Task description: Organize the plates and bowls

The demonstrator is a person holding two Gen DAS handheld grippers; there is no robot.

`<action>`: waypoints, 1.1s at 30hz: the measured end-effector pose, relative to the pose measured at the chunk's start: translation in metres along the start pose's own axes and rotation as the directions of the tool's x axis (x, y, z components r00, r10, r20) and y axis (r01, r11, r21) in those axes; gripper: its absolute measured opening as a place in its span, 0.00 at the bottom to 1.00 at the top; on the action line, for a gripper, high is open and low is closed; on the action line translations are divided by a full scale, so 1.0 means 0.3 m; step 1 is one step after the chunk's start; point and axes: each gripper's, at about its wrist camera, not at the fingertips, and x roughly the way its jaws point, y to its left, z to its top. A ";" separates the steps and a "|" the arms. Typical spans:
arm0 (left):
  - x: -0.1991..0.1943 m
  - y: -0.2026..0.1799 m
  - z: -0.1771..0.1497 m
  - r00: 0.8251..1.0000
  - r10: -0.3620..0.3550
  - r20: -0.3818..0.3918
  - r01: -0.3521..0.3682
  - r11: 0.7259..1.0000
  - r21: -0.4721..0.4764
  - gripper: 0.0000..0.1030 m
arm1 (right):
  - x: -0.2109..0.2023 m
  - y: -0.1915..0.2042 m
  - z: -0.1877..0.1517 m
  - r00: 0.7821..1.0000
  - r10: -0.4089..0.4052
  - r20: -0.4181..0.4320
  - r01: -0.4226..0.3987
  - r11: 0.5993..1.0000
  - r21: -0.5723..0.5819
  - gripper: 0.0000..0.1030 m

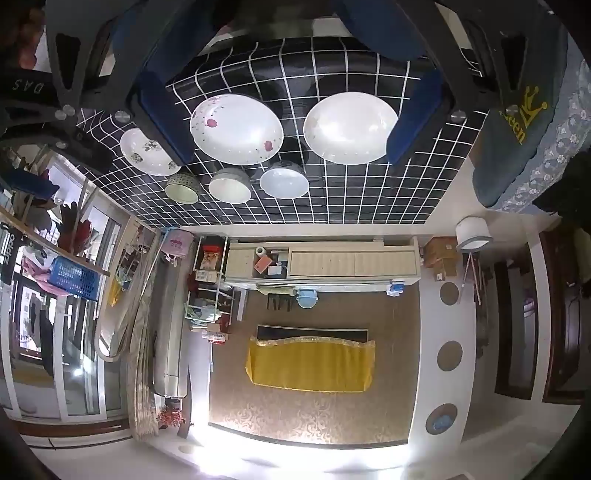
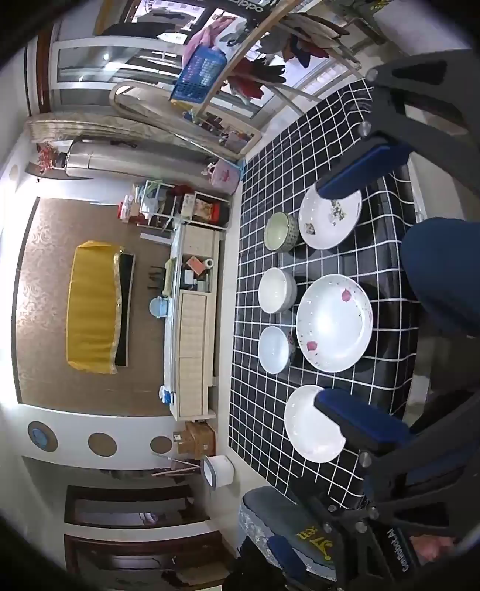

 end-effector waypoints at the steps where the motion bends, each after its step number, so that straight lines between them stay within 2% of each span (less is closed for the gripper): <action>1: 0.004 0.002 0.001 1.000 -0.003 0.000 0.003 1.000 -0.002 1.00 | 0.002 -0.002 0.000 1.000 0.000 0.000 0.000 1.000 0.004 1.00; 3: -0.018 0.001 -0.005 0.999 0.000 0.043 0.000 1.000 0.008 1.00 | 0.003 -0.002 -0.001 1.000 -0.005 0.008 0.005 1.000 -0.007 1.00; 5: -0.028 -0.007 -0.008 0.999 0.003 0.045 -0.004 1.000 0.011 1.00 | 0.004 -0.002 -0.002 1.000 -0.005 0.005 0.005 1.000 -0.005 1.00; 13: -0.003 -0.001 -0.001 1.000 -0.013 0.004 0.013 1.000 -0.002 1.00 | -0.017 0.001 0.004 1.000 0.003 -0.006 -0.003 1.000 0.008 1.00; 33: 0.009 -0.007 -0.008 1.000 -0.009 -0.014 0.010 1.000 0.007 1.00 | 0.011 -0.018 -0.006 1.000 0.013 -0.019 -0.012 0.999 0.030 1.00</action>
